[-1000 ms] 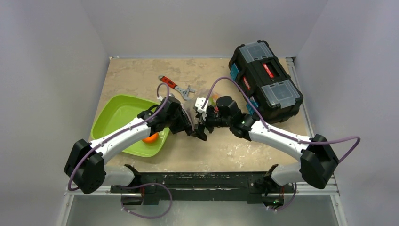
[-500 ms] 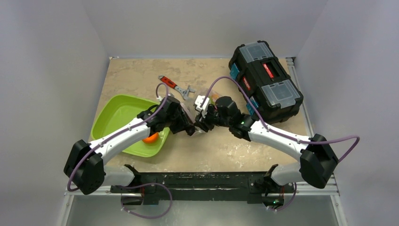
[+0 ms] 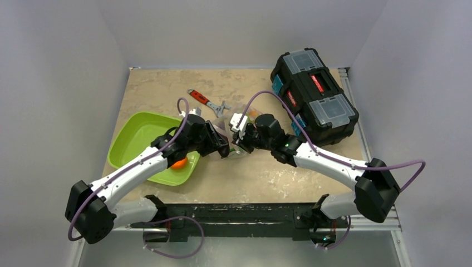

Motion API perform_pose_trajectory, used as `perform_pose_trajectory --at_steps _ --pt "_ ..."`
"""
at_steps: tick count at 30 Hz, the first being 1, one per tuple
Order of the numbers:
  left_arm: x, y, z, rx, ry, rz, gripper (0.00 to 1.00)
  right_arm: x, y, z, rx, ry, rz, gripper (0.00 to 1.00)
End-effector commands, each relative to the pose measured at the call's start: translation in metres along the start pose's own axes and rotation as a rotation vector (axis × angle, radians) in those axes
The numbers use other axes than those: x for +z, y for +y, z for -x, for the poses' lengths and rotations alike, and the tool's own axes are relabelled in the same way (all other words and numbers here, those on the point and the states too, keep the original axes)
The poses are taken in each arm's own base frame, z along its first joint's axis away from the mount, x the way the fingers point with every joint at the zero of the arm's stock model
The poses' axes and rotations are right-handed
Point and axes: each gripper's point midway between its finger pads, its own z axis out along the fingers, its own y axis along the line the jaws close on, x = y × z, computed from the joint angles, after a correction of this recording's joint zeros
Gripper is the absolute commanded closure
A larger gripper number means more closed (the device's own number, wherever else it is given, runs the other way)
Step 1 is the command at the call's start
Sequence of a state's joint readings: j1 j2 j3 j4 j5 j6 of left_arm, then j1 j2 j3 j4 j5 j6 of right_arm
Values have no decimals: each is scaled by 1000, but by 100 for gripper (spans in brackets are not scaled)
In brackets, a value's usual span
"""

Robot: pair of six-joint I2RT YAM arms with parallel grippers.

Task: Open the zip-top bag and remove the fake food
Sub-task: Pick up the fake vegetable from the zipper food storage bag.

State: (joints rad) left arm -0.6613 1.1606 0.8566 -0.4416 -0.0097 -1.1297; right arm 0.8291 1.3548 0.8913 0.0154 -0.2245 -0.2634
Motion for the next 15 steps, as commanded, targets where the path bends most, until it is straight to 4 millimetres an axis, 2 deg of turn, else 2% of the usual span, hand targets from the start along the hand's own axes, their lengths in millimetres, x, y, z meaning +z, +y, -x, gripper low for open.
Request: perform_pose_trajectory --at_steps 1,8,15 --pt "-7 -8 1 43 -6 -75 100 -2 -13 14 -28 -37 -46 93" --pt "-15 -1 -15 94 50 -115 100 -5 -20 13 -19 -41 -58 94" --pt "-34 2 -19 151 51 -149 100 -6 -20 12 -19 -44 -48 95"
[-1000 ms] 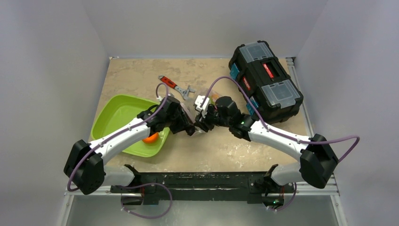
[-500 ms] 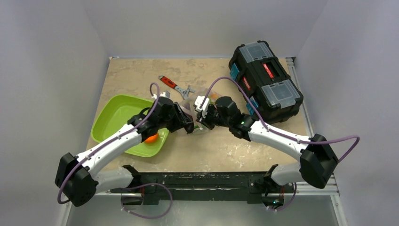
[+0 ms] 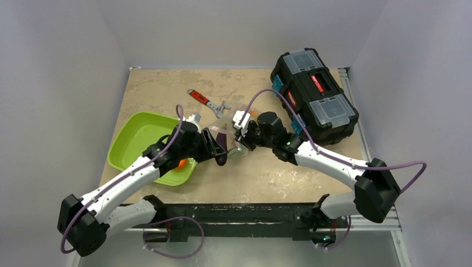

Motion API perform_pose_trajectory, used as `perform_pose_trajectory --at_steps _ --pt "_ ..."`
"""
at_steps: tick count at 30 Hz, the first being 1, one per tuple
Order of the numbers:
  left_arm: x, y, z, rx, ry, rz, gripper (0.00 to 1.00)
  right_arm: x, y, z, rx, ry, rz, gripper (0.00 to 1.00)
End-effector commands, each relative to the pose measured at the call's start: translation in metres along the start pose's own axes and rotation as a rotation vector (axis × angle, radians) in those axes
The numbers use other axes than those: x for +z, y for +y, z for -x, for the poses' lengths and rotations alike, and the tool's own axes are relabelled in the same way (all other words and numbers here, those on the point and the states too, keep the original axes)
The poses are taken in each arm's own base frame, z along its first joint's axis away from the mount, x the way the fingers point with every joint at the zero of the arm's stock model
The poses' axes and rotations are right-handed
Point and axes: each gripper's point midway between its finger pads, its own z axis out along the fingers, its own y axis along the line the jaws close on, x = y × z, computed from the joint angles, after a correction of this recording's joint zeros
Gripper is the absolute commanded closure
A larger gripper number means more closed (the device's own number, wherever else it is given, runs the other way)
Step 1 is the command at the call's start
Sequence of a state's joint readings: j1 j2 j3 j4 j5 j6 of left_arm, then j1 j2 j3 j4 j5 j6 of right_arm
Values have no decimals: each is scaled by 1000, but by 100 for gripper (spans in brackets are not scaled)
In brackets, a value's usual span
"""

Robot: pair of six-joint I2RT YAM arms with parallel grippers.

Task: Open the zip-top bag and remove the fake food
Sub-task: Pick up the fake vegetable from the zipper food storage bag.

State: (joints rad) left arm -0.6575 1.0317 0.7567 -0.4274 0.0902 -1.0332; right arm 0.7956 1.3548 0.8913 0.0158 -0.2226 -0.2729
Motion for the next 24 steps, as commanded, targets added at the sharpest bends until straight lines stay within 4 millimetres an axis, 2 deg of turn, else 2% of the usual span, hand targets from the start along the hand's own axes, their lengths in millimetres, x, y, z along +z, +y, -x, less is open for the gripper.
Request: perform_pose_trajectory --at_steps 1,24 --pt "-17 -9 2 66 -10 -58 100 -3 -7 15 -22 -50 -16 95" --pt "-70 30 -29 144 62 14 100 -2 -10 12 -23 -48 -15 95"
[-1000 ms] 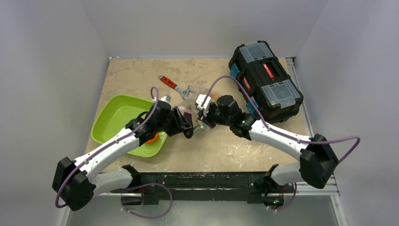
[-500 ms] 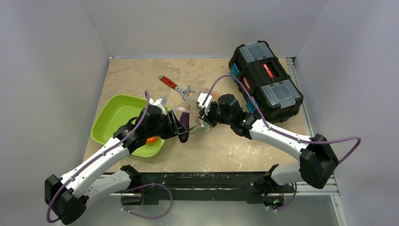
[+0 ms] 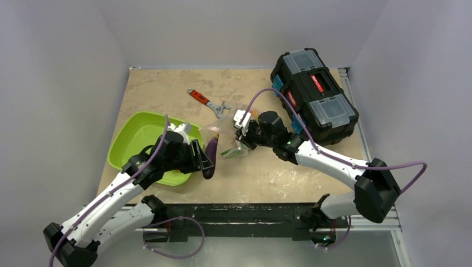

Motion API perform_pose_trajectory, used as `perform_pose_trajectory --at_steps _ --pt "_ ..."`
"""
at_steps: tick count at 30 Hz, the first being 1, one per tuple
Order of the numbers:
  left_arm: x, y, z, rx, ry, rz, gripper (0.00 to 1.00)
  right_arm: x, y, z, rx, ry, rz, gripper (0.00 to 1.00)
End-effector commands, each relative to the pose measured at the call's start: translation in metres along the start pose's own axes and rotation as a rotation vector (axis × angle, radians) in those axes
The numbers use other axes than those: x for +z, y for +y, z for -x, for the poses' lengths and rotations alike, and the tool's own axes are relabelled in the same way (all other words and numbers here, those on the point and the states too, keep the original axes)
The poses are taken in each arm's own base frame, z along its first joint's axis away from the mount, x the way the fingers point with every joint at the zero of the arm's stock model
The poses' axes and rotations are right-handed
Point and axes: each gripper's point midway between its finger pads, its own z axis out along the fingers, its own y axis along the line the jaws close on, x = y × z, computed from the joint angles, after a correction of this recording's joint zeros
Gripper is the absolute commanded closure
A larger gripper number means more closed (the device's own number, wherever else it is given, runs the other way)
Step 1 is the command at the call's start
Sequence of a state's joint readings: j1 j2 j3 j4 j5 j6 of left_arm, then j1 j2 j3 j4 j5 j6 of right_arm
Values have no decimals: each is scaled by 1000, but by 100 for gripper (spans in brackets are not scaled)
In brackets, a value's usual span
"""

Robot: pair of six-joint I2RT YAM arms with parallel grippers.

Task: Open the zip-top bag and remove the fake food
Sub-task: Pick up the fake vegetable from the zipper food storage bag, then place the fake vegetable in the bin.

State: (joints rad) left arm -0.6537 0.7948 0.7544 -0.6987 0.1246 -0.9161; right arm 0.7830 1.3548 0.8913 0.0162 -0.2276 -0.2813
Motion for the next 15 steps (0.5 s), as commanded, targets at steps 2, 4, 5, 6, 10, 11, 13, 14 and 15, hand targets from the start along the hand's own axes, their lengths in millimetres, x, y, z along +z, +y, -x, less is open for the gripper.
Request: perform_pose_trajectory --at_steps 2,4,5,6,10,11,13,14,15 --pt "-20 10 -9 44 12 13 100 -1 -5 12 -21 -47 -7 95" --pt "-28 15 -11 53 3 23 100 -1 -5 11 -20 -45 -5 95" --pt "-31 18 -11 58 -3 31 100 -1 -4 11 -20 -44 -4 95" --pt "-35 20 -12 60 -9 39 100 -1 -4 11 -21 -45 -5 96" --pt "-47 27 -9 61 -45 69 100 0 -4 10 -20 -43 -4 96" --pt "-50 28 -8 62 -54 75 100 0 -5 10 -22 -42 -6 96" --pt "-54 33 -6 58 -69 102 100 0 -5 10 -21 -41 -6 96" --pt "-56 36 -4 57 -83 117 100 -1 -4 11 -23 -44 -4 96" --pt "-58 42 -3 55 -92 151 100 -1 -5 11 -22 -45 -5 96"
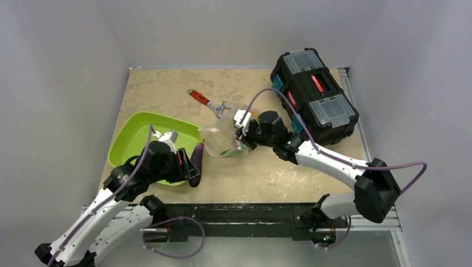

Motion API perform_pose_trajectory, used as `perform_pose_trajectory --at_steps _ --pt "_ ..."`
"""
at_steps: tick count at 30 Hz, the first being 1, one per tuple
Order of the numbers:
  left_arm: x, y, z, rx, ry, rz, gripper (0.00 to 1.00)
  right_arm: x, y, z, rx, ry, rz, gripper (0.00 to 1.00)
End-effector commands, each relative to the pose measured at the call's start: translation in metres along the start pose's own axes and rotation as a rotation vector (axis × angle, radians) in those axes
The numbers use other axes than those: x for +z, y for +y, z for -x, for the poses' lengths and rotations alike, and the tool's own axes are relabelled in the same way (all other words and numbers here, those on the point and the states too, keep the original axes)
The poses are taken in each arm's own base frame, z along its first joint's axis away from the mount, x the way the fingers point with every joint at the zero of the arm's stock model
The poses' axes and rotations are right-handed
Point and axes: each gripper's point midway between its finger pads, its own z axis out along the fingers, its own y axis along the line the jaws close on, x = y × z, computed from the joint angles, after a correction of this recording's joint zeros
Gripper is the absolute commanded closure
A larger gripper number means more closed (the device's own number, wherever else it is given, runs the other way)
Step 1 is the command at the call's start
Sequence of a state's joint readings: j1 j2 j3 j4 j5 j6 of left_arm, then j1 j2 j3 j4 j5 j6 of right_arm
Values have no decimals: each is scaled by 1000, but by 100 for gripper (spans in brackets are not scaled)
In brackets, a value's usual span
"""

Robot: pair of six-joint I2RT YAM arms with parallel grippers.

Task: Open the zip-top bag and remove the fake food
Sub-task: Place the fake vegetable in the bin.

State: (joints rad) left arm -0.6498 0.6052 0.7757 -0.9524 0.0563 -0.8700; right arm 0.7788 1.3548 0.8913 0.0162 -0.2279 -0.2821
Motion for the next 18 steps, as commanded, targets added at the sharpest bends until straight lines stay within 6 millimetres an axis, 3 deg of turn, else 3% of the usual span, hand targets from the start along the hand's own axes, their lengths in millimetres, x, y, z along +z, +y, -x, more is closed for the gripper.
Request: perform_pose_trajectory --at_steps 1,6,18 --pt "-14 16 15 12 -76 103 100 0 -3 11 -23 -45 -1 96" --pt "-14 42 31 -5 -157 256 100 -1 -3 12 -25 -47 0 96" --pt "7 65 86 -67 -288 439 100 -1 -2 12 -29 -50 4 96"
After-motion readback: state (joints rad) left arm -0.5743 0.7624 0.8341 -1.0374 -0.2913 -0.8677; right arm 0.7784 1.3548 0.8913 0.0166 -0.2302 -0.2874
